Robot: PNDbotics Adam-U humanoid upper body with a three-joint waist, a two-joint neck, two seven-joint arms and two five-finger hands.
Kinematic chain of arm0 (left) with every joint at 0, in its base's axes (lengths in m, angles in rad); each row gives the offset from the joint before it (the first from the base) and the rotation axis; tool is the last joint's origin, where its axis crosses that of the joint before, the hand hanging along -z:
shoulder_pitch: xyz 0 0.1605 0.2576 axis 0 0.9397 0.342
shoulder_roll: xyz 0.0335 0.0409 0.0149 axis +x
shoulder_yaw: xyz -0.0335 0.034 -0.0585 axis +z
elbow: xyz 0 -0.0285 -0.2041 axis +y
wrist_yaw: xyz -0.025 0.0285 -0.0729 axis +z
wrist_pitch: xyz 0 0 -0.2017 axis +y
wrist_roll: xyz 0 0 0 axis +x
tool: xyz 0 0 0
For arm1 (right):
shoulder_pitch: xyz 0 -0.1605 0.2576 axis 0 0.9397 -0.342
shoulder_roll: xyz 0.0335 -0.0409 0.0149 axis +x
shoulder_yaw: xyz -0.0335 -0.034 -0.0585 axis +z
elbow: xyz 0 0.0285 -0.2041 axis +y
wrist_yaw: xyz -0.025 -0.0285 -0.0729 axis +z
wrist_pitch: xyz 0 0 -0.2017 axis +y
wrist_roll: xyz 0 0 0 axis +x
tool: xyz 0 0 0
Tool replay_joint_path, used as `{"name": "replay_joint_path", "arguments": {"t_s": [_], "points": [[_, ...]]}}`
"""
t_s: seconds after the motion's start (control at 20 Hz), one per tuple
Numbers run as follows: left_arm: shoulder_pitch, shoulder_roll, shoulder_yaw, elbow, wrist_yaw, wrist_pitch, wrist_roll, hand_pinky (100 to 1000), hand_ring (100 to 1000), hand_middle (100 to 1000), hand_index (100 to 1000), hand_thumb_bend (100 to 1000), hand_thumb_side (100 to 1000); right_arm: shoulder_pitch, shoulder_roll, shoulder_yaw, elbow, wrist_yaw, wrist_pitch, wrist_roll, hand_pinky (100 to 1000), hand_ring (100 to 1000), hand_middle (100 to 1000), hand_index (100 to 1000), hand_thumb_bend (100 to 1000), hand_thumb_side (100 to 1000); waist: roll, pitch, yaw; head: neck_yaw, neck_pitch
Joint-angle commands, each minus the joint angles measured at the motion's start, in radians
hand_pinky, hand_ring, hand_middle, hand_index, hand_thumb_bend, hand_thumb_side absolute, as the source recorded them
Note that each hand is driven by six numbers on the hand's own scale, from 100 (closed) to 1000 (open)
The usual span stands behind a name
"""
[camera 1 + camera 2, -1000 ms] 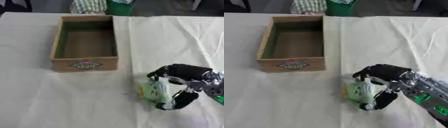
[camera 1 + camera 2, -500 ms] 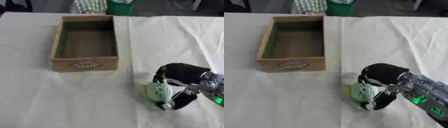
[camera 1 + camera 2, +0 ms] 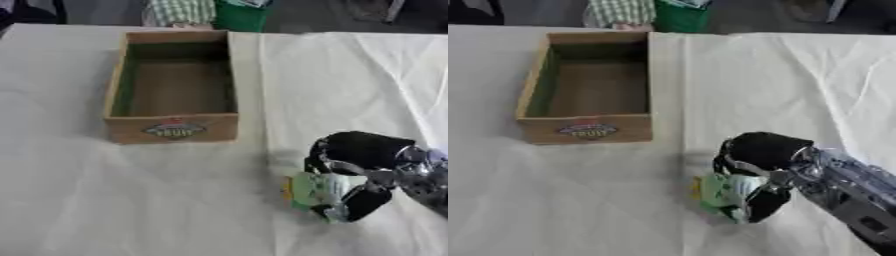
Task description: Pick up objects on the table and place them in the box.
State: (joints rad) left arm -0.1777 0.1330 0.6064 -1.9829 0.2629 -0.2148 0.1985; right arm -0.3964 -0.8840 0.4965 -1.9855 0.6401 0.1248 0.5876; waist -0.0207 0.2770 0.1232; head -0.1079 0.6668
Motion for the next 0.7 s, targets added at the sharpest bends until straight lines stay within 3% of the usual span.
{"name": "replay_joint_path", "arguments": {"t_s": [0.05, 0.4, 0.7], "points": [[-0.009, 0.023, 0.001, -0.017, 0.003, -0.001, -0.003, 753, 528, 520, 704, 100, 569, -0.021, -0.017, -0.033, -0.014, -0.060, 0.019, -0.027, 806, 686, 395, 588, 100, 143, 0.002, -0.017, -0.001, 0.002, -0.005], [-0.008, 0.024, 0.001, -0.017, 0.001, -0.001, -0.001, 752, 529, 520, 704, 100, 569, -0.088, -0.042, -0.101, -0.014, -0.188, 0.024, -0.099, 804, 670, 387, 581, 100, 100, 0.002, -0.018, -0.003, 0.001, -0.011], [-0.006, 0.024, 0.001, -0.017, 0.001, -0.001, -0.001, 752, 530, 520, 704, 100, 570, -0.183, -0.063, -0.150, -0.014, -0.245, 0.024, -0.160, 797, 663, 382, 578, 100, 100, 0.003, -0.016, 0.001, -0.004, -0.021]]}}
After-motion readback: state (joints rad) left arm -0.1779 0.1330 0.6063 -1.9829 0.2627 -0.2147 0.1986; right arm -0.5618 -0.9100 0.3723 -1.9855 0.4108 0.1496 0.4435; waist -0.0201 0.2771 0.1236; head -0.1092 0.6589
